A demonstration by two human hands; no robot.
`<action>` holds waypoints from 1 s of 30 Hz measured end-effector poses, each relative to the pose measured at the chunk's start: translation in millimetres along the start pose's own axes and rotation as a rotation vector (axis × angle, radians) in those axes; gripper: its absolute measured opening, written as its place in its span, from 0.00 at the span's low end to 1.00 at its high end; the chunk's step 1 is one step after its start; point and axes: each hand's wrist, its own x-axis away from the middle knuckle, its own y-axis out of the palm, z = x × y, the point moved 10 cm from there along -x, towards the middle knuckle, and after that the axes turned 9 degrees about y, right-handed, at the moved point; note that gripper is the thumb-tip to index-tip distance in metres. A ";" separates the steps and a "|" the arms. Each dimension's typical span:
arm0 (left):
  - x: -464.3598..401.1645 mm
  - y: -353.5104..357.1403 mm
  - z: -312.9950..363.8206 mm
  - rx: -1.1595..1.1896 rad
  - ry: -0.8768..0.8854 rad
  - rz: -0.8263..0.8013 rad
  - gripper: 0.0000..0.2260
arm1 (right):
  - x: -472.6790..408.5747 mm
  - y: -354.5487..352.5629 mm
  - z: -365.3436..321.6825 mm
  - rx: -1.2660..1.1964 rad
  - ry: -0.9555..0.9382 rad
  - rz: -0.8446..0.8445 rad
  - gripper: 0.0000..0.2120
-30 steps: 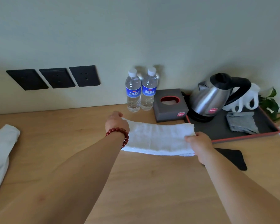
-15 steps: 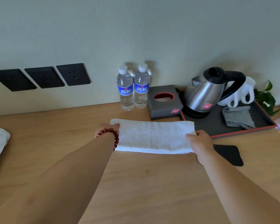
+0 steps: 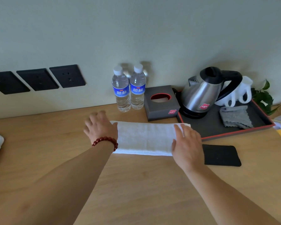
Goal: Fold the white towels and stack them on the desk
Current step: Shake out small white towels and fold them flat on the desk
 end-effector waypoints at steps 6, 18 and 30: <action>28.0 39.9 60.7 -0.280 0.600 -0.161 0.31 | 8.7 51.8 -21.9 0.088 0.022 -0.346 0.32; 52.5 102.5 32.1 -0.306 0.597 -0.550 0.30 | 11.4 74.8 -10.5 0.082 0.035 -0.352 0.35; 57.2 102.7 16.1 -0.318 0.504 -0.489 0.33 | -6.5 77.9 -21.9 0.082 -0.080 -0.304 0.36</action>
